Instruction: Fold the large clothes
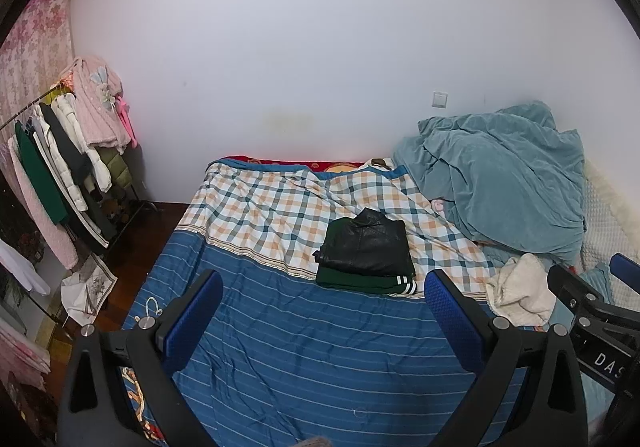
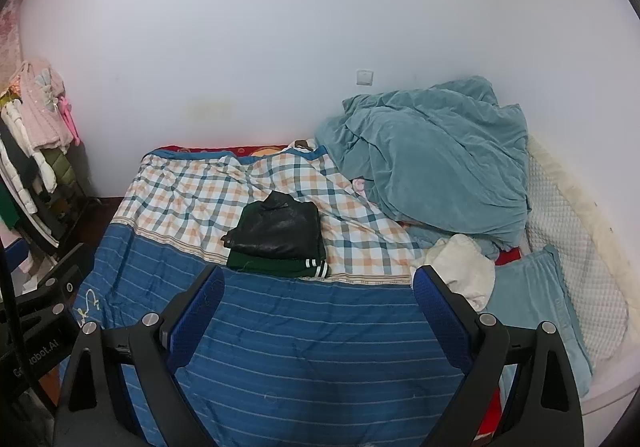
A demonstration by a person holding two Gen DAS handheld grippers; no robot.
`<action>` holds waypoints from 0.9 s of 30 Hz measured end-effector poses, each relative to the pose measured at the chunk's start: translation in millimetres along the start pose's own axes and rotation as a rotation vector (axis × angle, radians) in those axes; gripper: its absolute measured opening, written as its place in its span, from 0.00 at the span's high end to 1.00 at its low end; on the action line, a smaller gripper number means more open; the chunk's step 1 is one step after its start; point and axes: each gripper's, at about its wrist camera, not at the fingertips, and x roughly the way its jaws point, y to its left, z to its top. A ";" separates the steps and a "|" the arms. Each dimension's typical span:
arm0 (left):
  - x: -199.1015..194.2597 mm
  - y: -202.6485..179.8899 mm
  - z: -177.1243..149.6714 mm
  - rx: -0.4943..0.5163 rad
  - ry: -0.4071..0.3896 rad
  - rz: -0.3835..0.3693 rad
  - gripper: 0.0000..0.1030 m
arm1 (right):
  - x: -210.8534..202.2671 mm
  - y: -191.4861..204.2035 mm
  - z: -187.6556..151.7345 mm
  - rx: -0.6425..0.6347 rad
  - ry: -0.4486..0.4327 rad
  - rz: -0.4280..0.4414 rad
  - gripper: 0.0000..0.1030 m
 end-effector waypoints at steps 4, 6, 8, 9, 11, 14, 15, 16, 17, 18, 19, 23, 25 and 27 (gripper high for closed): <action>-0.8 0.3 -0.4 0.003 -0.004 0.003 0.00 | 1.9 0.5 4.0 0.001 -0.004 0.002 0.06; -0.5 0.4 -0.1 0.004 -0.003 0.007 0.00 | 1.8 1.2 4.8 0.002 -0.005 0.004 0.06; -0.4 0.5 -0.4 0.003 -0.004 0.007 0.00 | 1.2 2.1 4.8 0.003 -0.006 0.005 0.06; -0.4 0.6 -0.3 0.003 -0.004 0.008 0.00 | 1.3 2.6 5.1 0.002 -0.007 0.004 0.06; -0.5 1.0 -0.3 0.003 -0.003 0.006 0.00 | 1.3 2.6 5.5 0.004 -0.005 0.008 0.06; -0.9 1.1 0.4 0.003 -0.004 0.008 0.00 | -1.7 3.5 3.6 0.005 -0.007 0.005 0.06; -0.9 1.2 0.4 0.003 -0.004 0.009 0.00 | -2.0 3.6 3.3 0.008 -0.007 0.006 0.06; -1.2 1.4 0.4 0.002 -0.005 0.009 0.00 | -2.1 4.4 4.3 0.008 -0.008 0.006 0.06; -1.0 1.5 0.3 0.003 -0.004 0.007 0.00 | -2.2 5.5 5.7 0.007 -0.009 0.005 0.06; -0.9 1.6 0.3 0.003 -0.004 0.010 0.00 | -2.9 4.3 3.8 0.009 -0.008 0.006 0.06; -1.8 1.9 0.2 0.003 -0.006 0.010 0.00 | -2.8 4.7 4.5 0.010 -0.008 0.006 0.06; -1.0 1.1 1.9 0.002 -0.006 0.012 0.00 | -3.3 5.5 4.1 0.010 -0.009 0.007 0.06; -1.1 2.2 4.1 0.001 -0.006 0.012 0.00 | -3.7 6.3 6.0 0.009 -0.011 0.007 0.06; -1.0 2.4 3.9 0.000 -0.007 0.013 0.00 | -4.6 6.7 6.4 0.012 -0.010 0.009 0.06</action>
